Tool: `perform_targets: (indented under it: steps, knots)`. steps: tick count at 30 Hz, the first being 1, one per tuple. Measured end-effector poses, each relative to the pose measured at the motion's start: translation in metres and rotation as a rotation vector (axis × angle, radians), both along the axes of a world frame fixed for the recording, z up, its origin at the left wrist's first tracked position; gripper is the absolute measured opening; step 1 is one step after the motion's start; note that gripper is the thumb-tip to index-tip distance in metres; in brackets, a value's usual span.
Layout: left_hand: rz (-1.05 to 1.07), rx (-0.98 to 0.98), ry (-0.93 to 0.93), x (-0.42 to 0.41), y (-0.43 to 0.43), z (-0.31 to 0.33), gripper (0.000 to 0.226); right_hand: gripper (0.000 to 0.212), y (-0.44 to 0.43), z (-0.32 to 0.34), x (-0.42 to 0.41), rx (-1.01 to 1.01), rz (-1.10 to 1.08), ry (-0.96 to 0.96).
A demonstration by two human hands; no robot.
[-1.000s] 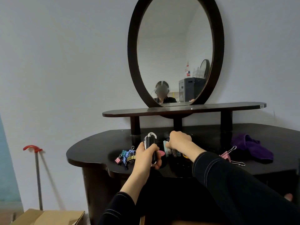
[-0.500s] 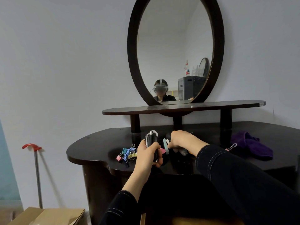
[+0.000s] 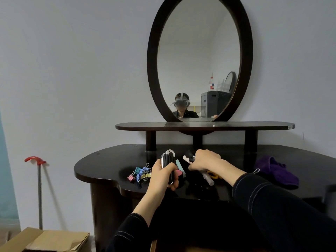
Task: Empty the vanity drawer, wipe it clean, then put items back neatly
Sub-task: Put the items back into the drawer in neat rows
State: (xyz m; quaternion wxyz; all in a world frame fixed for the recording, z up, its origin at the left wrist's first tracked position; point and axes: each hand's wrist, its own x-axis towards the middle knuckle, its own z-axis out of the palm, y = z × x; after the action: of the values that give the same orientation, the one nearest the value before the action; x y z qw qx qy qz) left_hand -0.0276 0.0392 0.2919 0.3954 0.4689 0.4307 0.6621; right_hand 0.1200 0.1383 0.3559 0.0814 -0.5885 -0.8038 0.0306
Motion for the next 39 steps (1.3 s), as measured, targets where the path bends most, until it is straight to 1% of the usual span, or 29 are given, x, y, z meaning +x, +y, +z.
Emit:
perform_targets:
  steps: [2, 5, 8, 13, 17, 19, 26, 30, 33, 36, 39]
  knots:
    - [0.006, -0.010, 0.006, 0.001, 0.000, 0.000, 0.026, 0.031, -0.006, 0.003, 0.010, -0.025, 0.033, 0.011]
    - [0.021, -0.018, 0.029, 0.004, 0.000, 0.000, 0.029, 0.030, -0.014, 0.002, 0.018, -0.094, 0.072, -0.055]
    - [0.024, -0.025, 0.049, 0.005, 0.001, 0.000, 0.035, 0.030, -0.016, -0.003, 0.018, -0.069, 0.083, -0.091]
    - [0.024, -0.012, 0.025, 0.001, 0.002, -0.001, 0.029, 0.032, -0.014, -0.003, 0.018, -0.074, 0.093, -0.049]
    - [0.024, -0.003, 0.023, 0.000, 0.006, -0.003, 0.030, 0.030, -0.013, -0.002, 0.022, -0.098, 0.096, 0.027]
    - [0.023, -0.001, 0.020, 0.000, 0.007, -0.004, 0.029, 0.029, -0.013, -0.003, 0.024, -0.104, 0.109, 0.024]
    - [0.009, 0.006, 0.019, -0.003, 0.008, -0.005, 0.022, 0.029, -0.019, -0.001, 0.028, -0.049, 0.173, -0.096]
    - [0.009, 0.000, 0.016, -0.002, 0.008, -0.005, 0.021, 0.028, -0.022, -0.003, 0.033, -0.001, 0.225, -0.155]
    - [0.003, -0.001, 0.013, -0.003, 0.007, -0.004, 0.020, 0.027, -0.026, 0.004, 0.036, -0.041, 0.286, -0.213]
    - [-0.001, -0.010, 0.006, -0.002, 0.006, -0.003, 0.022, 0.018, -0.030, 0.006, 0.039, -0.107, 0.354, -0.184]
    - [0.000, -0.009, 0.007, -0.001, 0.005, -0.003, 0.025, 0.013, -0.032, 0.004, 0.045, -0.103, 0.400, -0.117]
